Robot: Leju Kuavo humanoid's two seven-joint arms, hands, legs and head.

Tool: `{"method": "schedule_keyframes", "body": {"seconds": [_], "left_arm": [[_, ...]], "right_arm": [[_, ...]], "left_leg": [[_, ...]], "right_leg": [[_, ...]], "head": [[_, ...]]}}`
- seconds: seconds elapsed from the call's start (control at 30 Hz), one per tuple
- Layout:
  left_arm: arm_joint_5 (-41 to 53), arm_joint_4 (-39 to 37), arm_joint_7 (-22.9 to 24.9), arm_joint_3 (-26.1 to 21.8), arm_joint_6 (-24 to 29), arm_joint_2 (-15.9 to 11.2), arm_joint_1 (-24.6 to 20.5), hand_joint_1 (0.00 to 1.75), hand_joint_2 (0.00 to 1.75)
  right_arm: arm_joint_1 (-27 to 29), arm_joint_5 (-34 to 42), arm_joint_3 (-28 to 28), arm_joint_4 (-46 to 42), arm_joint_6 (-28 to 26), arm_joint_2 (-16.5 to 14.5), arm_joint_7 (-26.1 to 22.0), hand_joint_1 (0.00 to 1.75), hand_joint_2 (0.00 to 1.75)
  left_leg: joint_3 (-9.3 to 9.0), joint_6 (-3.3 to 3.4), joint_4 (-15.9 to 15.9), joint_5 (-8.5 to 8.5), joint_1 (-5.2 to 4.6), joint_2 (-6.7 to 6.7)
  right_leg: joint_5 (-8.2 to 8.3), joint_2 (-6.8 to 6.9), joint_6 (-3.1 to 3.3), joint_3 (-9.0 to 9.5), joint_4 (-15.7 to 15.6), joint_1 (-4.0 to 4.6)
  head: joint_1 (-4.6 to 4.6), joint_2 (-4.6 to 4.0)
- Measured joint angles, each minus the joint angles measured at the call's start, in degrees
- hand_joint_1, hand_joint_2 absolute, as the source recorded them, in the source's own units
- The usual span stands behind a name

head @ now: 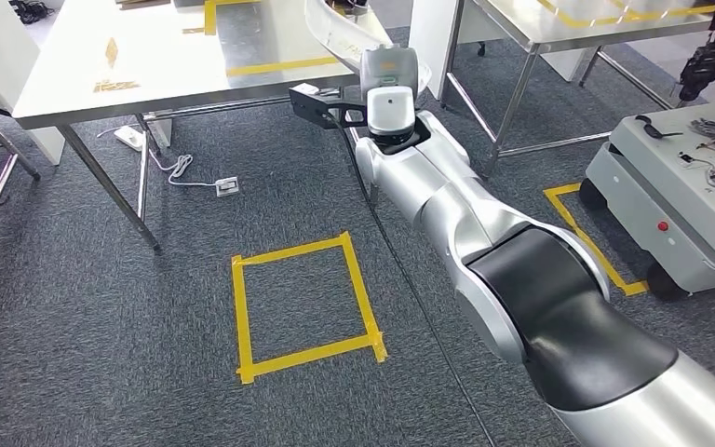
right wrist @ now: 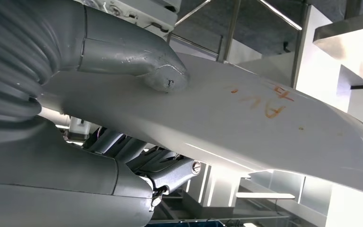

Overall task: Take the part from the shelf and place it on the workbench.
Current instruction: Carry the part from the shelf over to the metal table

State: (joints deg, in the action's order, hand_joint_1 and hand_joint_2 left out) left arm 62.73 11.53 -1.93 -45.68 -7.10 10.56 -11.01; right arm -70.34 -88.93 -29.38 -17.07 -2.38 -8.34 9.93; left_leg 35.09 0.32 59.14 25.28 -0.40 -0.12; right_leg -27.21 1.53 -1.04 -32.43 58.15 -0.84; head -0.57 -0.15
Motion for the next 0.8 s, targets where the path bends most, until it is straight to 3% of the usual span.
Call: {"method": "schedule_keyframes", "body": {"seconds": [0.13, 0.17, 0.27, 0.33, 0.37, 0.43, 0.47, 0.5, 0.63, 0.67, 0.73, 0.8], "left_arm": [[-0.02, 0.01, -0.22, -0.01, 0.0, -0.07, 0.02, 0.0, 1.75], [-0.02, 0.01, -0.32, -0.02, 0.0, -0.05, 0.01, 0.0, 1.75], [-0.02, -0.01, -0.61, -0.03, 0.0, -0.02, 0.05, 0.0, 1.75], [-0.02, -0.03, -0.67, -0.04, 0.0, 0.0, 0.27, 0.0, 1.75], [-0.02, -0.03, -0.71, -0.04, 0.0, 0.01, 0.38, 0.0, 1.75], [-0.02, -0.04, -0.8, -0.04, 0.0, 0.02, 0.51, 0.0, 1.75], [-0.02, -0.04, -0.84, -0.04, 0.0, 0.01, 0.5, 0.0, 1.75], [-0.02, -0.04, -0.86, -0.04, 0.0, 0.01, 0.51, 0.0, 1.75], [-0.02, -0.04, -0.9, -0.04, 0.0, -0.01, 0.7, 0.0, 1.75], [-0.02, -0.04, -0.91, -0.04, 0.0, -0.03, 0.65, 0.0, 1.75], [-0.02, -0.05, -0.96, -0.04, 0.0, -0.05, 0.6, 0.0, 1.75], [-0.02, -0.07, -0.96, -0.04, 0.0, -0.05, 0.89, 0.0, 1.75]], "right_arm": [[-0.04, -0.31, 0.0, 0.0, 0.0, -0.03, -0.22, 1.75, 1.75], [-0.12, -0.39, 0.0, 0.0, 0.0, -0.03, -0.28, 1.75, 1.75], [-0.07, -0.51, 0.0, 0.04, 0.03, -0.01, -0.37, 1.75, 1.75], [0.29, -0.53, 0.0, 0.1, 0.06, 0.01, -0.36, 1.75, 1.75], [0.38, -0.55, 0.0, 0.13, 0.05, 0.02, -0.34, 1.75, 1.75], [0.37, -0.62, 0.0, 0.15, 0.01, 0.08, -0.27, 1.75, 1.75], [0.32, -0.64, 0.0, 0.16, -0.02, 0.14, -0.23, 1.75, 1.75], [0.36, -0.65, 0.0, 0.18, -0.04, 0.19, -0.15, 1.75, 1.75], [0.54, -0.66, 0.0, 0.14, -0.11, 0.51, 0.08, 1.75, 1.75], [0.41, -0.65, 0.0, 0.11, -0.18, 0.55, 0.04, 1.75, 1.75], [0.32, -0.55, 0.01, 0.09, -0.4, 0.55, -0.03, 1.75, 1.75], [0.65, -0.43, 0.04, 0.1, -0.55, 0.56, 0.03, 1.75, 1.75]], "left_leg": [[-0.49, 1.11, -0.66, 0.19, 0.23, -0.13], [-0.74, 1.44, -0.85, 0.34, 0.33, -0.18], [-1.14, 1.87, -0.92, 0.83, 0.45, -0.34], [-1.58, 1.55, -0.77, 1.31, 0.64, -0.66], [-1.87, 1.2, -0.61, 1.65, 0.81, -0.84], [-2.45, 0.29, -0.2, 2.54, 1.07, -1.04], [-2.6, -0.2, -0.08, 2.96, 1.13, -1.09], [-2.77, -0.68, -0.12, 3.32, 1.14, -1.11], [-3.21, -2.33, 1.35, 3.25, 1.19, -0.95], [-2.2, -2.6, 3.27, 3.05, 1.24, -0.78], [1.96, -2.99, 9.29, 3.29, 1.28, -0.51], [6.51, -2.95, 13.49, 5.52, 1.27, -0.46]], "right_leg": [[0.1, -0.3, -0.76, -1.06, 2.27, -0.17], [-0.73, -0.57, -0.83, -2.38, 4.4, -0.22], [-4.1, -1.12, -1.09, -8.58, 14.05, -0.27], [-3.25, -1.14, -1.31, -10.77, 15.78, -0.48], [-1.34, -1.14, -1.43, -10.38, 13.62, -0.64], [2.95, -1.22, -1.67, -7.85, 6.35, -0.86], [3.56, -1.29, -1.46, -6.71, 3.49, -0.78], [3.64, -1.39, -1.1, -5.97, 1.81, -0.62], [1.88, -1.51, 1.2, -3.78, 0.78, -0.52], [1.43, -1.51, 1.6, -2.94, 0.68, -0.58], [0.16, -1.54, 2.1, -1.09, 0.46, -0.6], [-1.5, -1.57, 2.27, 1.03, 0.28, -0.54]], "head": [[-0.07, 0.0], [-0.1, 0.0], [-0.18, 0.0], [-0.19, 0.0], [-0.19, 0.0], [-0.17, 0.0], [-0.16, 0.0], [-0.15, 0.0], [-0.11, 0.0], [-0.01, 0.0], [0.23, 0.0], [0.26, 0.0]]}}
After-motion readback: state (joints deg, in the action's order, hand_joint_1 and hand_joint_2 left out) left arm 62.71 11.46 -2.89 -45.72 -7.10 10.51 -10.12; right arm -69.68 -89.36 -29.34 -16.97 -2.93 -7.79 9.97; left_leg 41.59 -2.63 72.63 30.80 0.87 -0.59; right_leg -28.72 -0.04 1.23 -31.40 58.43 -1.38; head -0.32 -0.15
